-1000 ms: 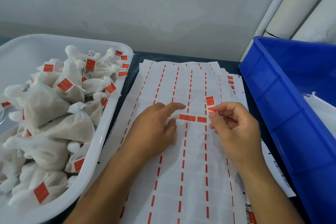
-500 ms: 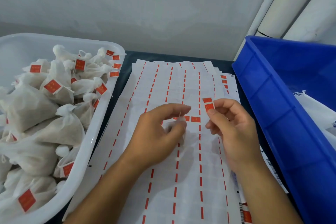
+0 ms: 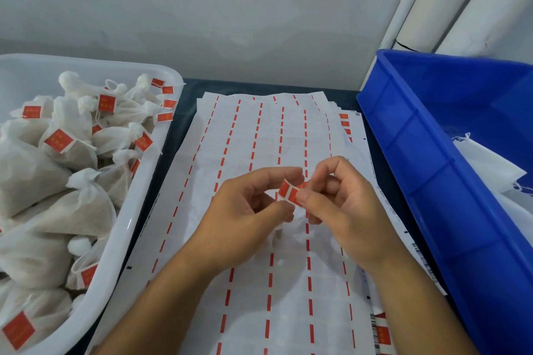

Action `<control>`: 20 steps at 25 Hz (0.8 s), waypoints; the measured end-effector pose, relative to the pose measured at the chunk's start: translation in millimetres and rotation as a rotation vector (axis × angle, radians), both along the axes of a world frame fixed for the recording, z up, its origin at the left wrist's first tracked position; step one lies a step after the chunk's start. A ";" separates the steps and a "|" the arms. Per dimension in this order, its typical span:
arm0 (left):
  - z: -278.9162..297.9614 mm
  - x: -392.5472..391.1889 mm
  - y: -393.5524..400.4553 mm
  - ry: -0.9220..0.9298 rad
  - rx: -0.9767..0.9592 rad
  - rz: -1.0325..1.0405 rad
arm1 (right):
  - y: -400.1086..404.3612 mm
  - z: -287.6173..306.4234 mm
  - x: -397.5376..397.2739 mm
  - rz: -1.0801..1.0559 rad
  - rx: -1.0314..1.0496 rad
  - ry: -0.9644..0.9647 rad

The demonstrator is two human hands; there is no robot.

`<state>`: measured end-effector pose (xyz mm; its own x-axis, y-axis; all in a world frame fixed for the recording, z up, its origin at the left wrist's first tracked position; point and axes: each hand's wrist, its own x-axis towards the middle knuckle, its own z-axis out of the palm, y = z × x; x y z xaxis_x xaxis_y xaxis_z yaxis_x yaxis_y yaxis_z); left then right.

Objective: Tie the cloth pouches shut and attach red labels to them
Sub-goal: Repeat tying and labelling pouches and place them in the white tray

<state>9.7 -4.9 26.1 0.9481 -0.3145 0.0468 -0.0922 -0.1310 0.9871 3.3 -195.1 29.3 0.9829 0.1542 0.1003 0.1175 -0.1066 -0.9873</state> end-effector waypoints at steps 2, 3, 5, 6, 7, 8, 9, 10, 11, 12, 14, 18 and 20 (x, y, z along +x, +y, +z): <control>0.7 -1.0 0.7 0.000 0.012 -0.038 | 1.1 -0.3 -0.6 -0.017 -0.071 -0.009; 1.1 -1.5 1.0 0.002 0.016 -0.049 | 1.3 -0.6 -0.5 -0.032 -0.106 -0.018; 1.1 -1.5 0.9 0.004 0.018 -0.060 | 0.6 -1.5 -0.7 -0.062 -0.160 -0.035; 0.7 -1.3 0.6 0.001 0.011 -0.061 | 0.4 -1.6 -0.7 -0.072 -0.174 -0.040; 0.2 -1.1 0.2 -0.003 -0.001 -0.054 | 0.6 -1.3 -0.8 -0.081 -0.183 -0.042; 0.3 -1.1 -0.3 -0.007 -0.016 -0.041 | 0.9 -0.9 -1.0 -0.089 -0.190 -0.045; 0.6 -1.4 -0.8 -0.009 -0.030 -0.026 | 1.1 -0.5 -1.3 -0.096 -0.193 -0.045; 0.5 -1.6 -1.5 -0.009 -0.038 -0.014 | 1.3 -0.4 -1.6 -0.101 -0.191 -0.043; 0.1 -1.8 -2.0 -0.011 -0.039 -0.005 | 1.4 0.0 -1.8 -0.106 -0.190 -0.041; -0.1 -2.0 -2.5 -0.013 -0.036 0.000 | 1.3 0.2 -2.2 -0.112 -0.191 -0.041; 0.0 -2.5 -2.9 -0.027 -0.030 0.007 | 1.6 0.0 -2.5 -0.118 -0.198 -0.041; 0.1 -3.5 -4.5 -0.040 -0.008 0.024 | 1.6 -0.8 -2.2 -0.094 -0.205 -0.007; 1.0 -4.5 -4.7 -0.032 0.001 0.017 | 0.9 -2.4 -1.2 -0.053 -0.216 0.013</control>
<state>5.1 -9.6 27.2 0.9513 -0.2984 0.0772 -0.1219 -0.1342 0.9834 2.1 -194.2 26.8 0.9912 0.1188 0.0575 0.0932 -0.3215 -0.9423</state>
